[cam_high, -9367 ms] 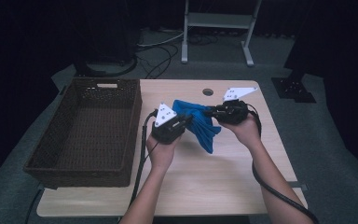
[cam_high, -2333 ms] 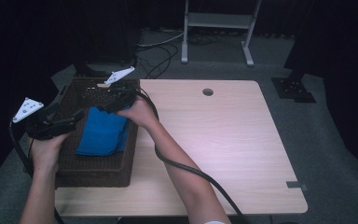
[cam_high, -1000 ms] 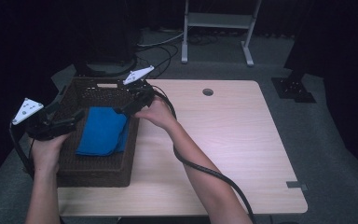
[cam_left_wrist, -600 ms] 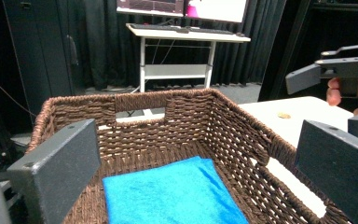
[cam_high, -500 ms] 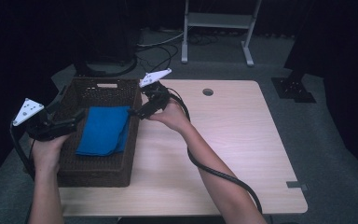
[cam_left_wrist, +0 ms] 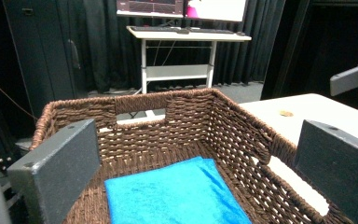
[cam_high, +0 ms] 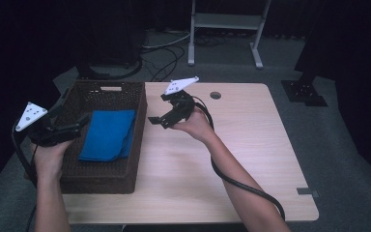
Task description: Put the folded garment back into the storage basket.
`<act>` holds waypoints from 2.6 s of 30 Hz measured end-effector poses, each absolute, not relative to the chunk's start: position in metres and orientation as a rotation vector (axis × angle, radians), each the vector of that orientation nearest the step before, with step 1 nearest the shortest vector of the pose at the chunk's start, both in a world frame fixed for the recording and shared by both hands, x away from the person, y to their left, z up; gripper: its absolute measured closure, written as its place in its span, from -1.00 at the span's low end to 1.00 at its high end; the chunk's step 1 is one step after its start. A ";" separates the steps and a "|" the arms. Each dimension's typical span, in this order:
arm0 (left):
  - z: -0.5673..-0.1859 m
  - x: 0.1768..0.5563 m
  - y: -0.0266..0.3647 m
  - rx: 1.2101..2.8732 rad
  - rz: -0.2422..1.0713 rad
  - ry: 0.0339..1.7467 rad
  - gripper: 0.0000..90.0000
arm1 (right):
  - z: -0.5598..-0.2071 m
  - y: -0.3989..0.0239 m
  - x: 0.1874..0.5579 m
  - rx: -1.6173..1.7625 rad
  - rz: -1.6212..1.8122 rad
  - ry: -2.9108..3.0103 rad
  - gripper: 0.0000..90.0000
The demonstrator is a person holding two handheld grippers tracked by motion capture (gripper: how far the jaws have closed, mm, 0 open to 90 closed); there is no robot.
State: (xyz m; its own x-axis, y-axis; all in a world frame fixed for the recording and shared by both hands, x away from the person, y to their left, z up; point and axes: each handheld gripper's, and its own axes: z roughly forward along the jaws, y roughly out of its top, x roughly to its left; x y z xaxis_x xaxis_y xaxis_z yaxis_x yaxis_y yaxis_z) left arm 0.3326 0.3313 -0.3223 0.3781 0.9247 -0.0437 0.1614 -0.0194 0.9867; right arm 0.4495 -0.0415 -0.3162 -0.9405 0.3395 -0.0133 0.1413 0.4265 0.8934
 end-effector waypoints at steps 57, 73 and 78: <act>-0.322 0.332 0.330 1.476 0.848 1.025 -1.00 | -0.397 -0.249 0.370 0.772 1.398 2.421 -1.00; -0.321 0.332 0.330 1.475 0.857 1.028 -1.00 | -0.425 -0.286 0.349 0.895 1.330 2.430 -1.00; -0.320 0.331 0.328 1.476 0.857 1.026 -1.00 | -0.433 -0.298 0.341 0.934 1.307 2.425 -1.00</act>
State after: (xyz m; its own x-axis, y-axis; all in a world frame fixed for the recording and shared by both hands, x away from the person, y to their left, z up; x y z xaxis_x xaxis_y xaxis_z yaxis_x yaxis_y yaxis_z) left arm 0.3312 0.3282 -0.3202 0.3652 0.9307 -0.0209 0.1444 -0.0345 0.9889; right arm 0.3411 -0.2976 -0.4335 -0.7696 0.6318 0.0919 0.4240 0.3982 0.8134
